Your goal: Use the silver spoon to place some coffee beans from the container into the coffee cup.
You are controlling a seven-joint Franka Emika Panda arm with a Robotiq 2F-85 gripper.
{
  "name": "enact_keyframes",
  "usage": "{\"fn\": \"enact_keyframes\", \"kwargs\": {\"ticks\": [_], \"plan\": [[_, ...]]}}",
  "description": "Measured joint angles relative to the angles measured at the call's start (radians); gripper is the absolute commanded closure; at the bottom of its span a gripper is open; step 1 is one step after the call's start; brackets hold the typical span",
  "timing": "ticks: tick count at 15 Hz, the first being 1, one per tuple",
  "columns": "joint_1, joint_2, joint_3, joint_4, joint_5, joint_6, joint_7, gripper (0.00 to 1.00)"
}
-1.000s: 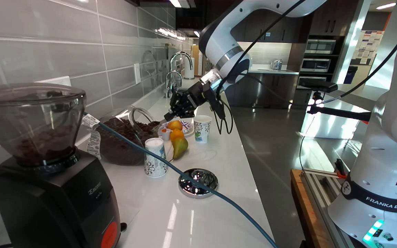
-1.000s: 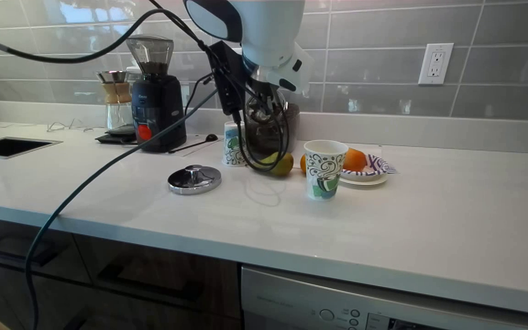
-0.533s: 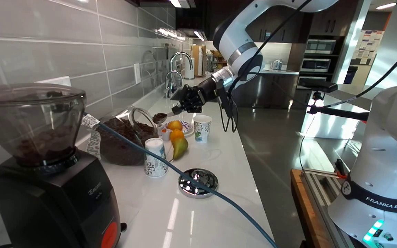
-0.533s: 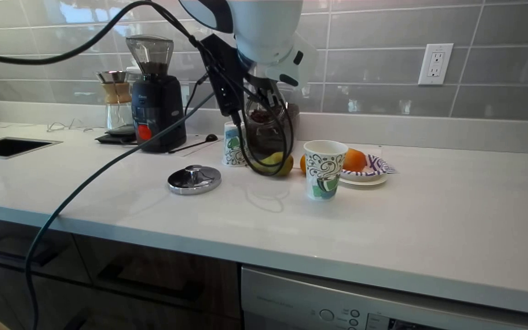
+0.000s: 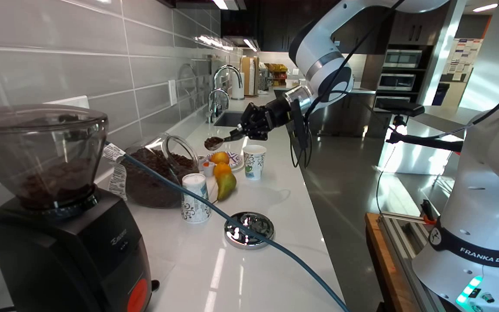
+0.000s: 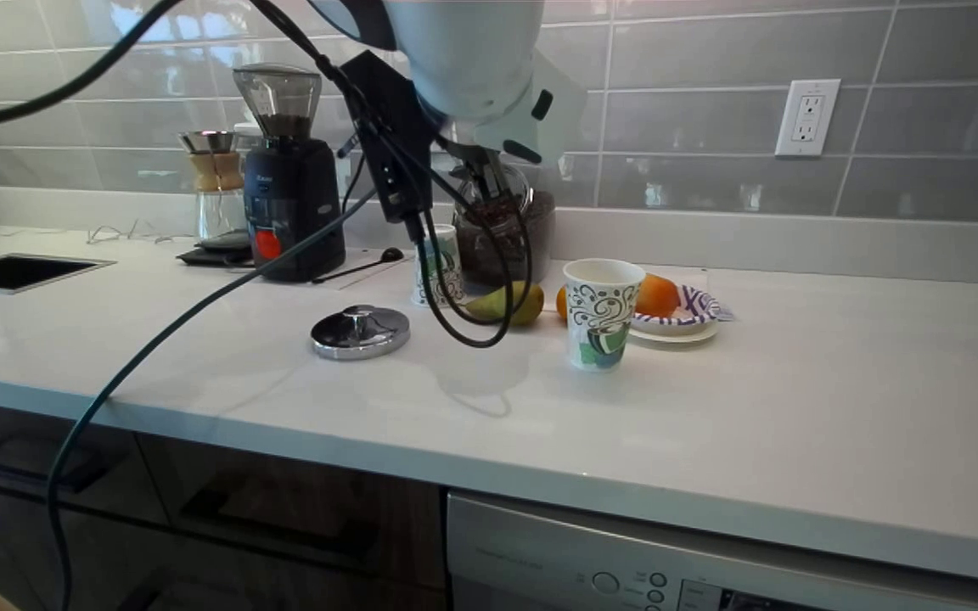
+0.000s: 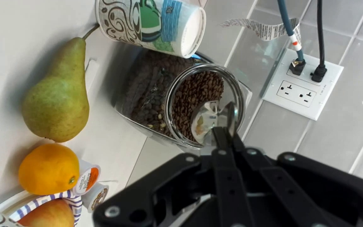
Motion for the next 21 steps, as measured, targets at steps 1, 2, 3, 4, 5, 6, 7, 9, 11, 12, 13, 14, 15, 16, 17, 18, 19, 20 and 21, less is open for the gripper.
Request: {"fn": "enact_keyframes", "kwargs": {"ticks": [1, 2, 3, 4, 5, 6, 7, 9, 11, 12, 13, 14, 15, 16, 17, 18, 19, 20, 21], "plan": [[-0.001, -0.018, -0.011, -0.018, 0.012, -0.006, -0.007, 0.99], [-0.003, -0.039, -0.024, -0.036, 0.024, -0.010, -0.015, 0.99], [-0.007, -0.060, -0.036, -0.054, 0.035, -0.012, -0.017, 0.99], [-0.012, -0.080, -0.045, -0.069, 0.054, -0.011, -0.017, 0.99], [-0.019, -0.100, -0.051, -0.084, 0.080, -0.006, -0.017, 0.99], [-0.028, -0.120, -0.054, -0.097, 0.111, -0.001, -0.017, 0.99], [-0.036, -0.138, -0.054, -0.108, 0.144, 0.006, -0.017, 0.99], [-0.048, -0.170, -0.053, -0.124, 0.206, 0.021, -0.017, 0.99], [-0.058, -0.193, -0.048, -0.130, 0.274, 0.047, -0.017, 0.99], [-0.062, -0.201, -0.042, -0.130, 0.315, 0.067, -0.018, 0.99], [-0.067, -0.207, -0.034, -0.130, 0.354, 0.091, -0.018, 0.99], [-0.073, -0.212, -0.024, -0.129, 0.401, 0.120, -0.018, 0.99], [-0.080, -0.214, -0.012, -0.127, 0.449, 0.152, -0.018, 0.99], [-0.089, -0.214, -0.001, -0.124, 0.495, 0.183, -0.019, 0.99], [-0.099, -0.214, 0.011, -0.122, 0.536, 0.213, -0.019, 0.99], [-0.110, -0.214, 0.022, -0.121, 0.573, 0.240, -0.019, 0.99], [-0.123, -0.214, 0.034, -0.119, 0.612, 0.268, -0.021, 0.99], [-0.133, -0.213, 0.041, -0.116, 0.652, 0.295, -0.026, 0.99], [-0.140, -0.212, 0.044, -0.112, 0.692, 0.323, -0.037, 0.99]]}}
